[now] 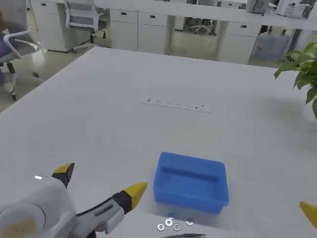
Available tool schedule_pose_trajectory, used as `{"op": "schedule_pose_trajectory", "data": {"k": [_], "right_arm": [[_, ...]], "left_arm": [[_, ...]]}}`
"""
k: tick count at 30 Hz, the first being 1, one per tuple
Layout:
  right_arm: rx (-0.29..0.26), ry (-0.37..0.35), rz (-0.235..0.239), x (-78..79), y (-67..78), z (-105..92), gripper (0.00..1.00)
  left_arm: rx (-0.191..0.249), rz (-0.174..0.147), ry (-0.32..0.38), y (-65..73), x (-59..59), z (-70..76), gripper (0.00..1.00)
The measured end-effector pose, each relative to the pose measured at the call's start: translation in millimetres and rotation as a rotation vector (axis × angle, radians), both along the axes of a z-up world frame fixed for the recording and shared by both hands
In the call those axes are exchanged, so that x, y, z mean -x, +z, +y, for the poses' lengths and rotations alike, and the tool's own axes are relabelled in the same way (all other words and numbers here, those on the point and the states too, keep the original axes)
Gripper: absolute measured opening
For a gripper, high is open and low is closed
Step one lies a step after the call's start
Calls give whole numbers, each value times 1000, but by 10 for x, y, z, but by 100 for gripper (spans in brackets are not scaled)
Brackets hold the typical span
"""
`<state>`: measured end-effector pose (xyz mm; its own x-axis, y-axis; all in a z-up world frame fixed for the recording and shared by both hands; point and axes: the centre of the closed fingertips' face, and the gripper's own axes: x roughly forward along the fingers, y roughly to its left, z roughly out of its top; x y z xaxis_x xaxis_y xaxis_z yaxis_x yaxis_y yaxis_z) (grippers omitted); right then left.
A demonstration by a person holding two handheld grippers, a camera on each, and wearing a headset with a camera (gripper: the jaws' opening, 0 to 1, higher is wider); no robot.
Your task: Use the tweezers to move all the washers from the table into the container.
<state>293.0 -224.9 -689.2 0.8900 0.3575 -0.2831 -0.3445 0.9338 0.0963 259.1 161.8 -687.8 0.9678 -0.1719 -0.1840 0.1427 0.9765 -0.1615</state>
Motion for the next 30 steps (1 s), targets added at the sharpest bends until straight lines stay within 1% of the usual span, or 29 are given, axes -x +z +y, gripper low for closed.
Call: {"op": "schedule_pose_trajectory", "data": {"k": [3,6,8,10,14,19,20,23,24,26,27,28,30], "right_arm": [[-5,3,-7,3,20,10,73],[-16,2,-24,4,58,10,73],[-25,3,-24,3,59,12,73],[-21,7,-20,4,50,21,73],[-9,16,-20,6,51,46,74],[-12,20,-13,9,48,63,75],[-8,24,-10,10,52,81,75],[29,44,-1,9,54,149,76],[65,77,2,19,50,203,76],[127,95,30,25,7,222,78],[176,103,56,24,-35,221,79],[153,92,63,0,-28,246,80],[118,121,61,-31,1,352,79]], "left_arm": [[6,1,0,0,0,0,99],[5,5,-9,-6,-3,-17,99],[-5,5,-13,-6,-3,-25,99],[-3,-2,-11,5,1,-21,99],[14,-7,-5,18,2,-9,99],[15,-13,-3,35,-2,-5,99],[25,-17,-4,50,-5,-6,99],[62,-16,-8,61,-6,3,99],[64,-23,-18,74,-4,1,99],[50,-63,-25,150,-5,-10,99],[50,-58,-26,142,-3,-15,99],[49,-52,-30,134,-5,-21,99],[29,10,-46,42,17,-40,99]]}}
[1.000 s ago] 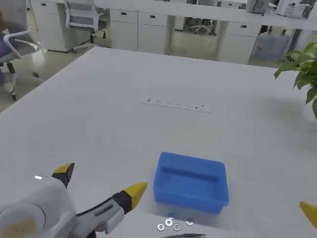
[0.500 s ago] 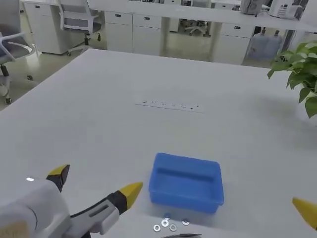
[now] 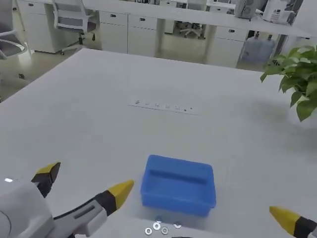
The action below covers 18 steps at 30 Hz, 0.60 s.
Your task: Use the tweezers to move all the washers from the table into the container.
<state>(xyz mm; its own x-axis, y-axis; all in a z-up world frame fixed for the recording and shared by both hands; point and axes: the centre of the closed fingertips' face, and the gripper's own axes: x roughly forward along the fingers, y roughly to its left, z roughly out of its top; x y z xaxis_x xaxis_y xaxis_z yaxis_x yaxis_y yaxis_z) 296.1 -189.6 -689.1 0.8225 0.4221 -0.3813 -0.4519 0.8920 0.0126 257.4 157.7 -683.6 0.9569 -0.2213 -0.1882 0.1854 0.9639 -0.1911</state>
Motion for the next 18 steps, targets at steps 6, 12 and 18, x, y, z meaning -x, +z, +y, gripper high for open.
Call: {"op": "schedule_pose_trajectory", "data": {"k": [6,12,18], "right_arm": [[23,113,6,-27,-37,403,68],[-34,190,21,5,-114,700,56],[4,258,54,94,-267,873,48]], "left_arm": [[-32,81,-138,-103,54,-158,87],[-106,164,-302,-249,133,-321,70],[-113,200,-422,-312,104,-456,48]]}}
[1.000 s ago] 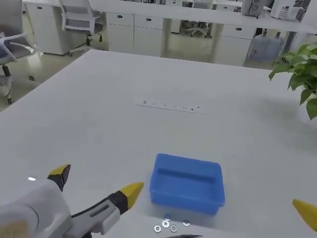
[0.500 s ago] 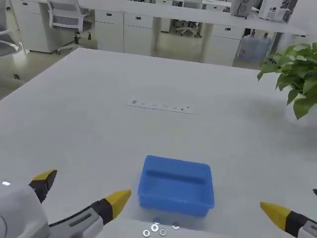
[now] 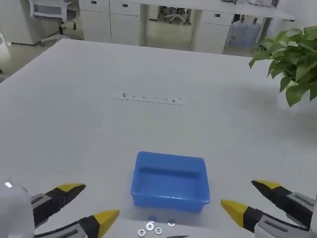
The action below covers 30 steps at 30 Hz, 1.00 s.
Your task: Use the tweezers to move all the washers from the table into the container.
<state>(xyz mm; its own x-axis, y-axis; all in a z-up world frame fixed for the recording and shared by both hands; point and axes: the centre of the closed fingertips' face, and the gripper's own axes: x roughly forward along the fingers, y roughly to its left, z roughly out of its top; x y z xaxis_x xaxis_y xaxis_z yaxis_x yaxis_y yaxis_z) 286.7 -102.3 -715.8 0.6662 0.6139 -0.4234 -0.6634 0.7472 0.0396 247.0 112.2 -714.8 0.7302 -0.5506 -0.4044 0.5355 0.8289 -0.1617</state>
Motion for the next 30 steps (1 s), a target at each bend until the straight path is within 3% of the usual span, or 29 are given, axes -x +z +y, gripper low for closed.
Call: {"op": "schedule_pose_trajectory", "data": {"k": [3,7,9,11,13,14,15,17,20,23,28,30], "right_arm": [[15,36,19,36,-85,113,44],[36,103,26,70,-137,291,41],[51,139,30,71,-179,392,40],[50,162,42,57,-212,484,38],[44,184,50,48,-226,563,36],[42,204,53,34,-242,633,36],[45,216,55,31,-257,669,35],[66,256,59,46,-299,756,34],[82,308,63,95,-345,854,31],[90,349,75,140,-391,915,29],[130,427,91,245,-487,965,21],[140,449,100,285,-530,968,19]], "left_arm": [[-24,22,-82,-45,0,-96,43],[-40,80,-183,-173,44,-216,43],[-92,83,-213,-267,43,-232,43],[-132,118,-252,-376,81,-260,45],[-125,122,-287,-401,102,-318,43],[-105,140,-335,-433,148,-387,43],[-105,165,-338,-470,160,-396,45],[-140,193,-380,-569,199,-430,48],[-226,211,-445,-702,259,-453,44],[-265,228,-500,-791,316,-502,36],[-256,253,-535,-827,316,-577,16],[-274,259,-550,-850,306,-586,11]]}}
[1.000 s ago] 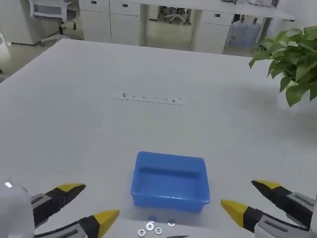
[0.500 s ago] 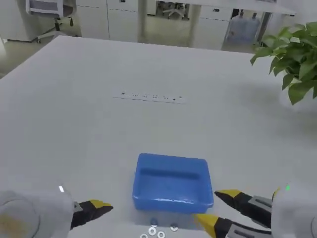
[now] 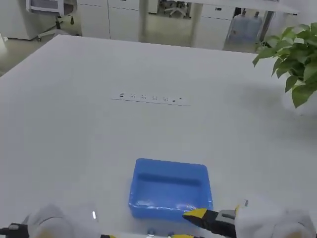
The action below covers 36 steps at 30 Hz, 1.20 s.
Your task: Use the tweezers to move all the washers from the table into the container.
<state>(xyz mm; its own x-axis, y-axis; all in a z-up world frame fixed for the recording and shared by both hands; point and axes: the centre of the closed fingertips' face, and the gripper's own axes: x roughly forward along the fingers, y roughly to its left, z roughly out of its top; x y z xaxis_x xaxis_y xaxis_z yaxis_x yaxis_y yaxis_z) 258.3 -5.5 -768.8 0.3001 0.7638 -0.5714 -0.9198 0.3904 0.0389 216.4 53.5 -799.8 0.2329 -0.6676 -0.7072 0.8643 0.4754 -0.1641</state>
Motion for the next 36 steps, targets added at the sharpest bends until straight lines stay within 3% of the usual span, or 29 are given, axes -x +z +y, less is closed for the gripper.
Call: {"op": "schedule_pose_trajectory", "data": {"k": [4,8,12,18,22,24,25,27,30,33,36], "right_arm": [[19,33,26,78,-104,-10,17],[39,59,43,141,-173,-17,16],[64,96,56,196,-235,-7,16],[117,166,57,268,-323,33,17],[154,203,44,292,-370,48,19],[171,218,36,301,-388,46,19],[181,227,30,310,-396,44,19],[189,238,22,322,-403,41,20],[202,254,15,351,-416,39,20],[206,271,7,377,-416,57,20],[199,284,4,389,-404,93,17]], "left_arm": [[-85,7,-42,-114,11,42,12],[-121,14,-70,-190,47,20,11],[-224,-20,-132,-303,52,51,8],[-276,-80,-185,-291,-22,8,0],[-280,-91,-208,-271,18,-11,0],[-276,-125,-222,-207,13,-33,0],[-270,-127,-228,-149,34,-45,0],[-250,-172,-237,-12,20,-85,0],[-219,-205,-241,193,33,-131,0],[-192,-221,-260,380,70,-181,0],[-187,-230,-282,470,98,-211,0]]}}
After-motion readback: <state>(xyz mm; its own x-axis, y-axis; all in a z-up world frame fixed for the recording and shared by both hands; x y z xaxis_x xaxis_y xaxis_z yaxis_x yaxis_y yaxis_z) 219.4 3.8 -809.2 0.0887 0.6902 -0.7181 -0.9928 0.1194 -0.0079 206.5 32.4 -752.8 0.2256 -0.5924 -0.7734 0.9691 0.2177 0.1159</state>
